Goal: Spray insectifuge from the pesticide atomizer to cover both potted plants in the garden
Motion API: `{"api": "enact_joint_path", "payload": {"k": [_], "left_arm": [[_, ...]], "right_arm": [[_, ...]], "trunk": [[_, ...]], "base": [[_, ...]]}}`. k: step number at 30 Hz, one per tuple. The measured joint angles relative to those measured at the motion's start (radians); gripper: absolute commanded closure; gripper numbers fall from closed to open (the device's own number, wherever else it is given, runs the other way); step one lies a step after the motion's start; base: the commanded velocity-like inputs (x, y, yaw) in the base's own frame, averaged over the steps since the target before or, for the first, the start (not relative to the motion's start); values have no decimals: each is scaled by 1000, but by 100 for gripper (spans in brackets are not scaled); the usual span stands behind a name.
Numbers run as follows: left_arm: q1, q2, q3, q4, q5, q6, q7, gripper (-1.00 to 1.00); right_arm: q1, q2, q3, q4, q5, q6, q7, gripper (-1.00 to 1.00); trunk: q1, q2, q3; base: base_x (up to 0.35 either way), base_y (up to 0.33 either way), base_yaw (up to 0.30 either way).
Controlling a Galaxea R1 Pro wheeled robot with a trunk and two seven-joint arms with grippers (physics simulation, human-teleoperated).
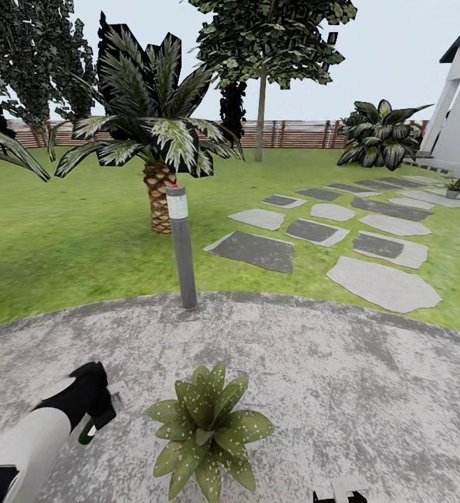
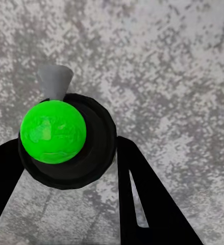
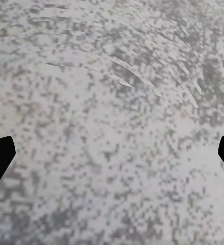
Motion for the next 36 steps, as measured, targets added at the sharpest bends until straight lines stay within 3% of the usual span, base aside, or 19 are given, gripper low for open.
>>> {"api": "enact_joint_path", "payload": {"k": [4,10,16,20,26,29,33,36], "left_arm": [[0,-2,1,4,5,-6,-3,100],[4,16,3,42,4,-24,-5,100],[5,6,6,46,4,-45,-16,100],[3,13,3,21,3,-69,-137,100],[0,5,3,11,8,-87,-174,100],[-10,8,3,5,12,-86,-317,100],[-14,4,3,-31,13,-76,-401,100],[-45,6,2,-50,7,-70,-512,100]], "right_arm": [[0,0,0,0,0,0,0,-100],[0,0,1,0,0,0,0,-100],[0,2,1,0,0,0,1,-100],[0,1,0,-1,1,0,1,-100],[0,-5,-1,-3,1,0,-2,-100],[0,-7,-1,-3,1,0,-3,-100],[0,-9,-1,-2,1,-1,-3,-100],[0,-9,0,0,2,-1,-3,-100]], "trunk": [[0,0,0],[0,0,0],[0,0,0],[0,0,0],[0,0,0],[0,0,0],[0,0,0],[0,0,0]], "base": [[0,0,0],[0,0,0],[0,0,0],[0,0,0],[0,0,0],[0,0,0],[0,0,0],[0,-72,0]]}}
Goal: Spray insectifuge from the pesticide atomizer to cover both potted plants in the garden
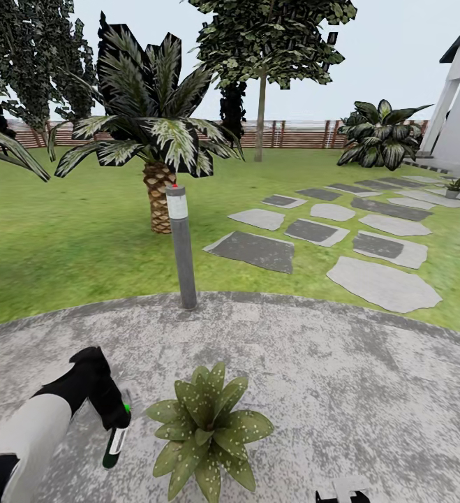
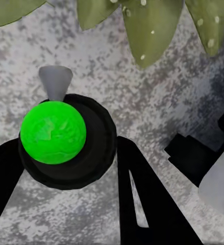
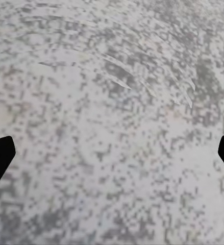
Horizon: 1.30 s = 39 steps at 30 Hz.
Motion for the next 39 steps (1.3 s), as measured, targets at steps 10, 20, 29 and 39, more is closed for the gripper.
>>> {"api": "enact_joint_path", "payload": {"k": [10,20,29,39], "left_arm": [[-22,-4,-7,-30,-23,14,-72,100],[-26,-6,-4,-45,-95,36,-70,100],[-28,-7,-5,-67,-95,51,-75,100],[-28,-8,-5,-67,-95,51,-75,100]], "right_arm": [[0,0,1,0,1,0,1,-100],[0,0,1,-3,-1,0,0,-100],[0,1,0,-3,-1,0,0,-100],[0,2,-1,-5,-2,-2,0,-100]], "trunk": [[0,0,0],[0,0,0],[0,0,1],[0,0,1]], "base": [[-28,-260,0],[-248,-186,0],[-88,-246,100],[-209,-214,2]]}}
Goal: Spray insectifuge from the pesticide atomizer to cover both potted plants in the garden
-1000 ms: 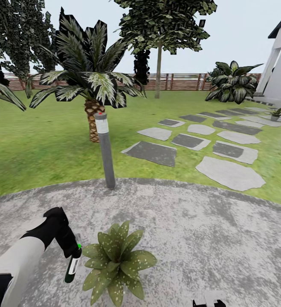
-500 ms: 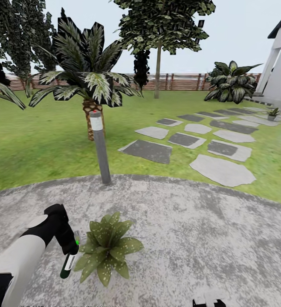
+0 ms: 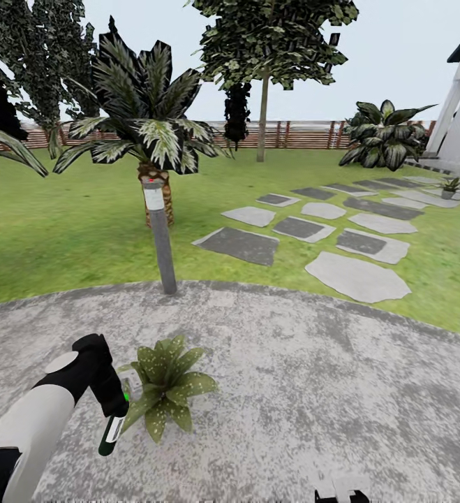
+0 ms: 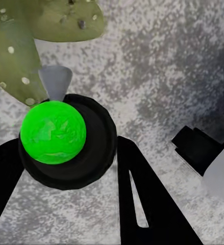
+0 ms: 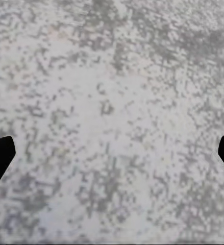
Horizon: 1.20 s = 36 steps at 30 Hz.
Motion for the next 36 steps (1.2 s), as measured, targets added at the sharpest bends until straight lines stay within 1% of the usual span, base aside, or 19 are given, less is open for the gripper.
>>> {"api": "enact_joint_path", "payload": {"k": [7,10,20,23,24,25,26,27,28,29,30,31,32,33,34,36], "left_arm": [[1,0,0,0,0,0,0,100],[9,0,1,1,0,0,5,100],[15,0,7,1,13,-5,10,100],[17,-23,10,2,23,-11,19,100],[18,-37,11,4,33,-15,45,100],[18,-45,11,8,46,-17,66,100],[19,-57,10,13,76,-19,95,100],[20,-66,10,16,116,-23,124,100],[28,-74,9,18,183,-63,166,100],[32,-76,8,20,210,-100,177,100],[61,-77,8,21,275,-203,193,100],[80,-77,8,22,290,-232,196,100],[89,-77,8,22,297,-244,196,100],[93,-77,8,27,302,-277,197,100],[94,-77,8,38,302,-303,197,100],[95,-76,9,66,302,-348,198,100]], "right_arm": [[0,0,1,0,0,1,0,-100],[0,1,2,-1,0,0,0,-100],[0,0,0,-2,0,0,0,-100],[0,0,0,-2,-1,1,4,-100],[0,0,0,-2,-1,2,5,-100],[0,0,-1,-2,-1,2,6,-100],[0,0,-3,-2,-1,2,6,-100],[0,1,-5,-2,-1,2,6,-100],[0,1,-5,-5,-1,2,7,-100],[0,1,-5,-12,0,2,8,-100],[0,-1,1,-76,4,2,9,-100],[0,-5,1,-123,7,2,10,-100],[0,-10,2,-164,13,2,12,-100],[0,-14,4,-229,78,2,13,-100],[0,-16,3,-263,132,2,17,-100],[0,-20,7,-307,262,1,45,-100]], "trunk": [[0,0,0],[0,0,0],[0,0,0],[0,0,0],[0,0,0],[0,0,0],[0,0,0],[0,0,0],[0,0,0],[0,0,0],[0,0,0],[0,0,0],[0,0,0],[0,0,0],[0,0,0],[0,0,0]], "base": [[-266,-188,0],[-273,-178,0],[-273,-166,0],[-273,-137,0],[-273,-126,0],[-258,-99,0],[-203,-54,0],[-69,-18,0],[-44,-11,0],[-9,-2,0],[-4,-1,0],[-2,0,0],[0,0,0],[0,0,0],[0,0,0],[0,0,0]]}}
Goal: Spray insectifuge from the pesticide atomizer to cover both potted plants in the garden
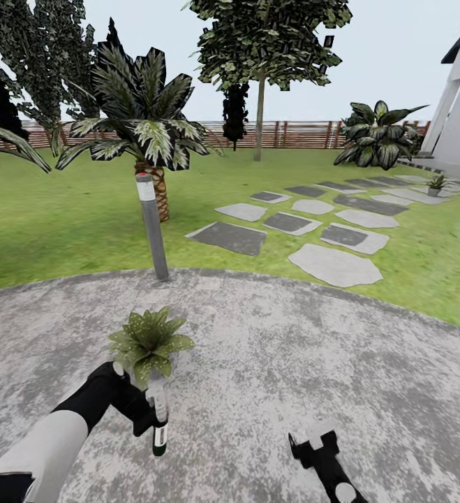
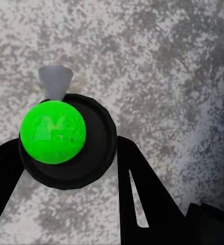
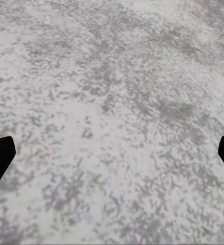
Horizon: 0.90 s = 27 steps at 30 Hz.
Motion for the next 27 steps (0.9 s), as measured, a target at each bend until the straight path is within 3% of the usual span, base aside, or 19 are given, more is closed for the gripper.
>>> {"api": "enact_joint_path", "payload": {"k": [1,3,4,7,9,11,14,17,18,27], "left_arm": [[0,0,0,5,0,-11,0,100],[0,0,0,12,0,-38,0,100],[0,1,0,13,0,-52,0,100],[0,1,0,18,1,-104,-1,100],[0,2,-1,42,-1,-143,-1,100],[0,2,-3,49,-4,-152,11,100],[0,0,-4,50,-10,-153,22,100],[0,-3,-6,70,-12,-164,60,100],[0,-3,-7,80,-12,-179,63,100],[0,-16,-7,133,-12,-255,96,100]], "right_arm": [[0,-1,-1,-11,45,1,28,-100],[0,-1,4,-51,151,5,167,-100],[0,-2,3,-70,170,7,251,-100],[-5,1,1,-104,185,10,398,-100],[-8,7,1,-154,188,13,537,-100],[-10,9,0,-234,189,17,737,-100],[-21,9,1,-272,188,83,769,-100],[-27,12,2,-293,187,121,858,-100],[-28,13,2,-297,187,124,880,100],[-46,38,3,-315,188,128,920,100]], "trunk": [[0,0,0],[0,0,0],[0,0,0],[0,0,0],[0,0,0],[0,0,0],[0,0,0],[0,0,0],[0,0,0],[0,0,0]], "base": [[0,0,0],[0,0,0],[0,0,0],[0,0,0],[0,0,0],[0,0,0],[0,0,0],[0,0,0],[0,0,0],[0,0,0]]}}
